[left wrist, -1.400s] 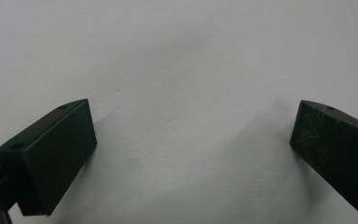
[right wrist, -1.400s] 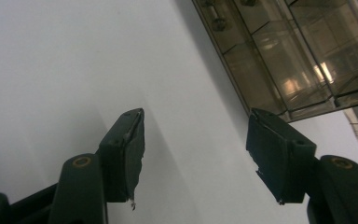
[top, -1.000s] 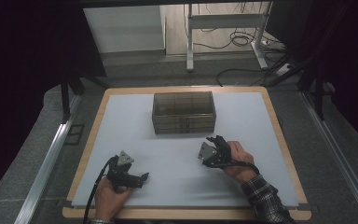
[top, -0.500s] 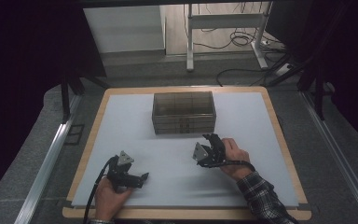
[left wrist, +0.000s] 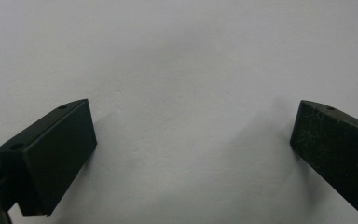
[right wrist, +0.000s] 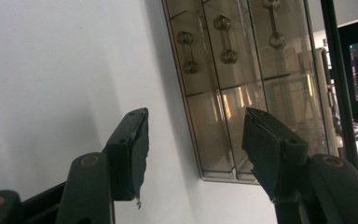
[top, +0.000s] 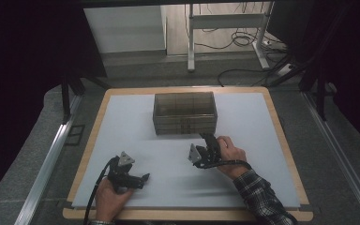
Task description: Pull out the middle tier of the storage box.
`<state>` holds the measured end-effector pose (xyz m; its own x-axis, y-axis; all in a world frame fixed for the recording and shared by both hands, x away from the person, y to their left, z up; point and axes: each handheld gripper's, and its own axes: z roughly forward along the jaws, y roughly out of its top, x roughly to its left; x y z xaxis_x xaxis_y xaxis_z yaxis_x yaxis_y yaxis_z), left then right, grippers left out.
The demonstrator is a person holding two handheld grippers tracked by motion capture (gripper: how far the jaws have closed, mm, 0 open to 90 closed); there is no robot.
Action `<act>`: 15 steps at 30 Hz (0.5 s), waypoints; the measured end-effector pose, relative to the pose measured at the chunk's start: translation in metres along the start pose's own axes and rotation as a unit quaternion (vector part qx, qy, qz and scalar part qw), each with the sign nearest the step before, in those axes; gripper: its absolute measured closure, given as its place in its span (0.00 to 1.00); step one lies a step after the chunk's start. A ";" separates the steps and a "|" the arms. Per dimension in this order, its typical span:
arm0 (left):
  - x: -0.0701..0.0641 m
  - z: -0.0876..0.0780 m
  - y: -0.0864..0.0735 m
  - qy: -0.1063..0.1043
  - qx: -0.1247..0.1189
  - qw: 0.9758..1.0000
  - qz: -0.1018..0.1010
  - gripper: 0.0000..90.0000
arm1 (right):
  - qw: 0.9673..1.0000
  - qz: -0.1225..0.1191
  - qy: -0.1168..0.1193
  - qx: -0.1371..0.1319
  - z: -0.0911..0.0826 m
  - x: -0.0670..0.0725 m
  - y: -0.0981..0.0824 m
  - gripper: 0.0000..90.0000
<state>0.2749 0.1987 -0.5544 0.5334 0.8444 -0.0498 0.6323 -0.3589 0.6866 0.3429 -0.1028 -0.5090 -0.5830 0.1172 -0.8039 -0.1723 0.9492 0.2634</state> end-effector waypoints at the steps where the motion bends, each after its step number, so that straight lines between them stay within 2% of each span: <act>1: 0.000 0.000 0.000 0.000 0.000 1.000 -0.002 0.00 | 1.000 0.000 0.000 0.000 0.000 0.000 0.000 0.46; 3: 0.000 0.000 0.000 0.000 0.000 1.000 0.000 0.00 | 1.000 -0.009 -0.013 0.003 0.002 0.001 0.002 0.46; 15: 0.000 0.000 0.000 0.000 0.000 1.000 0.000 0.00 | 0.998 -0.040 -0.038 0.009 0.010 0.005 0.011 0.47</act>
<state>0.2749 0.1987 -0.5544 0.5334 0.8444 -0.0497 0.6321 -0.3589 0.6868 0.3463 -0.0892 -0.5156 -0.5055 0.0629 -0.8606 -0.2012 0.9613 0.1884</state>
